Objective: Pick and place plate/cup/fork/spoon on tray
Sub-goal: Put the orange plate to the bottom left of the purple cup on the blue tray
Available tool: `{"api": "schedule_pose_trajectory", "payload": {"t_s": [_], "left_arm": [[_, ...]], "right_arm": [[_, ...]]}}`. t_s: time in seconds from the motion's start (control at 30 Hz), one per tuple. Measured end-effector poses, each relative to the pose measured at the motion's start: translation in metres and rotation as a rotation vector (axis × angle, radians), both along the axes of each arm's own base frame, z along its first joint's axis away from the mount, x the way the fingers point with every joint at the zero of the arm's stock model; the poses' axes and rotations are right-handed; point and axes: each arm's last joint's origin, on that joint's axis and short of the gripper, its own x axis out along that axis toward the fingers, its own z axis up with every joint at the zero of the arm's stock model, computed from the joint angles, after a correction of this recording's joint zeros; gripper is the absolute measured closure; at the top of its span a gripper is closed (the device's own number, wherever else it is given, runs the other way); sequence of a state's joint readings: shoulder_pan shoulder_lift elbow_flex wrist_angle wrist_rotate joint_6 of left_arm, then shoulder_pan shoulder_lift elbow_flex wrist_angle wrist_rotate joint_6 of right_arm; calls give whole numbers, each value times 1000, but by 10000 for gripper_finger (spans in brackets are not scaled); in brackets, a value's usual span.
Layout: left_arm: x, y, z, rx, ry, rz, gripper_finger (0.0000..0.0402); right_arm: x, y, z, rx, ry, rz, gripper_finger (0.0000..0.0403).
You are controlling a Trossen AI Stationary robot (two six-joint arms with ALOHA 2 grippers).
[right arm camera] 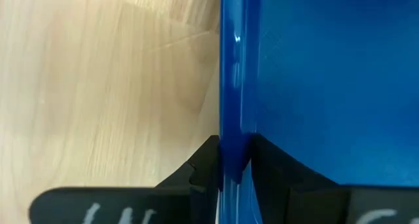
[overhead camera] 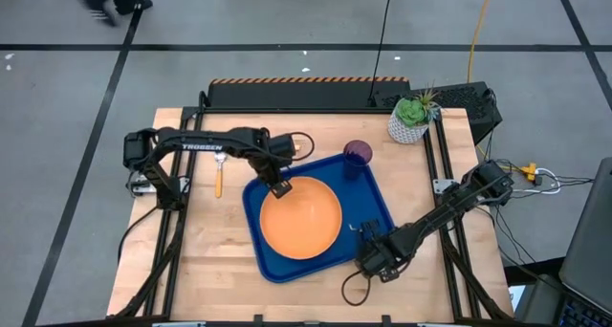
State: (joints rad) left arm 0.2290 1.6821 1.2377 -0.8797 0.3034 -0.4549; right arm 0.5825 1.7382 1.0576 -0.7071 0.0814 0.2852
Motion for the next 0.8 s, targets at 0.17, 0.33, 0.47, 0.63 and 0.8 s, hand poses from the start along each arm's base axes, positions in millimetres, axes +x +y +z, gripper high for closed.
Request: {"api": "schedule_pose_trajectory", "payload": {"t_s": [0.17,0.33,0.47,0.63,0.8], "left_arm": [[1,9,-4,12,2,23,397],[5,12,-16,5,38,34,397],[8,12,-25,-26,57,28,397],[11,14,-25,-15,29,32,397],[12,20,-24,16,15,49,393]], "right_arm": [[4,-4,0,9,-14,-25,347],[10,-4,1,32,-58,-39,347],[10,-4,0,18,-68,-38,347],[10,-4,0,20,-72,-39,347],[11,-3,1,26,-81,-39,347]]}}
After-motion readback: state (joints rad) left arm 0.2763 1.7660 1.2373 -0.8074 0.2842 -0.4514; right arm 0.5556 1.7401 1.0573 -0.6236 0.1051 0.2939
